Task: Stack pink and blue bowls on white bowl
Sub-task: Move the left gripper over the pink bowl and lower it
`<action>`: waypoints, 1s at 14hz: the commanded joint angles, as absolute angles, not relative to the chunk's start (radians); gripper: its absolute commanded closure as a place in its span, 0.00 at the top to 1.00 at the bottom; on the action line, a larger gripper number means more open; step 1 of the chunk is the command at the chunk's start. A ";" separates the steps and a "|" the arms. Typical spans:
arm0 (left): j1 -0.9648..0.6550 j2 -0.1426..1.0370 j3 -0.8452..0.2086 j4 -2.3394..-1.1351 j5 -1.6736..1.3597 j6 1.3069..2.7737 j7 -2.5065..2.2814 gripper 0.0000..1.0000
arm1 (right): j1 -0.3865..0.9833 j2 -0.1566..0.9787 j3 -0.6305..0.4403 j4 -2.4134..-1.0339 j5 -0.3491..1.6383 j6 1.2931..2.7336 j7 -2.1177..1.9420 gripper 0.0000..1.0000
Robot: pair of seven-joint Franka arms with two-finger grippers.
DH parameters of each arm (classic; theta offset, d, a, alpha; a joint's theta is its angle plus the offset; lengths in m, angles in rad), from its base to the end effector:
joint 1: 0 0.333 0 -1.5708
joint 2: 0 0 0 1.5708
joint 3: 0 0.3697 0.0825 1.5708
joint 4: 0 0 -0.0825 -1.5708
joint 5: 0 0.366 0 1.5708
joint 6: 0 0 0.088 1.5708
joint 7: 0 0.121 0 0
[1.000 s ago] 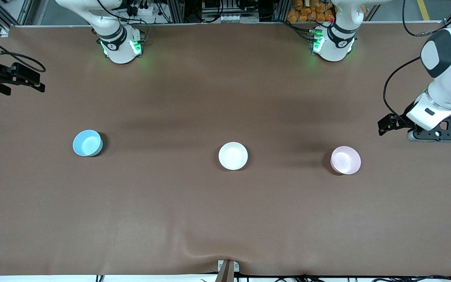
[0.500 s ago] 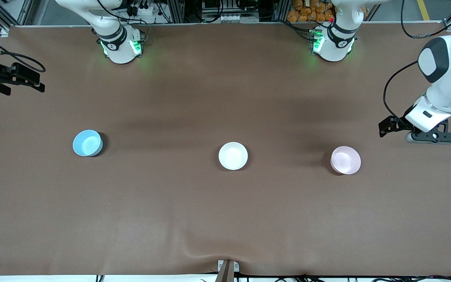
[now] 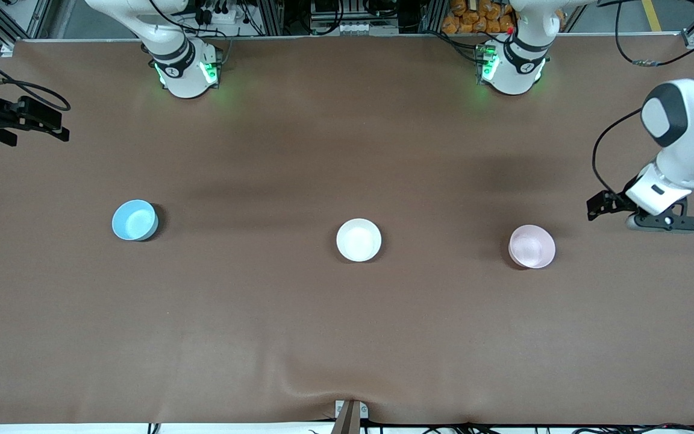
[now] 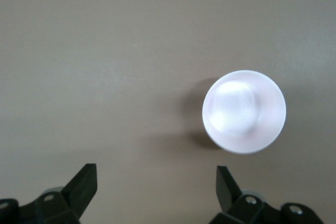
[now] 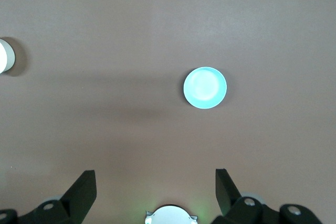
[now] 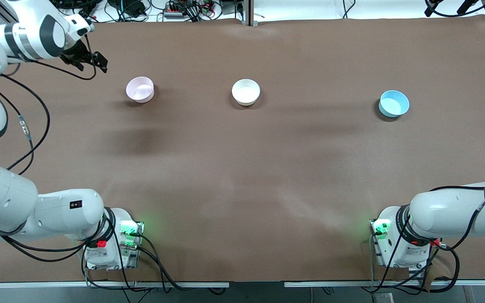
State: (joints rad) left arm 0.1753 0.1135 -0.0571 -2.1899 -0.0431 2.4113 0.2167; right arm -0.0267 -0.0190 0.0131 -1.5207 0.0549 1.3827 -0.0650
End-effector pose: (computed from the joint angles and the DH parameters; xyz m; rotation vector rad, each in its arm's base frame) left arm 0.5478 0.0650 0.3968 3.1165 -0.1048 0.1758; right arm 0.5079 0.0006 0.6814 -3.0762 -0.0899 0.1799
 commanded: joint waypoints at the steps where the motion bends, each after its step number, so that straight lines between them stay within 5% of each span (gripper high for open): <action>1: 0.172 0.193 -0.080 -2.200 -0.144 2.506 0.239 1.00 | -0.034 -0.012 0.017 -1.503 0.048 1.367 -0.075 1.00; 6: 0.173 0.327 -0.129 -2.195 -0.201 2.660 0.239 0.86 | -0.034 -0.012 0.017 -1.503 0.048 1.367 -0.074 1.00; 11: 0.175 0.397 -0.138 -2.191 -0.206 2.715 0.238 0.59 | -0.044 -0.012 0.017 -1.503 0.048 1.359 -0.075 1.00; 14: 0.175 0.417 -0.138 -2.192 -0.206 2.715 0.238 0.27 | -0.043 -0.012 0.018 -1.502 0.049 1.359 -0.075 1.00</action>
State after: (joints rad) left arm 0.1713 0.3996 -0.1325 -2.1996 -0.1795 2.6991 0.2186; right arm -0.0333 -0.0189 0.0126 -1.5207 0.0549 1.3749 -0.0651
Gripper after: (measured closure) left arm 0.480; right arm 0.000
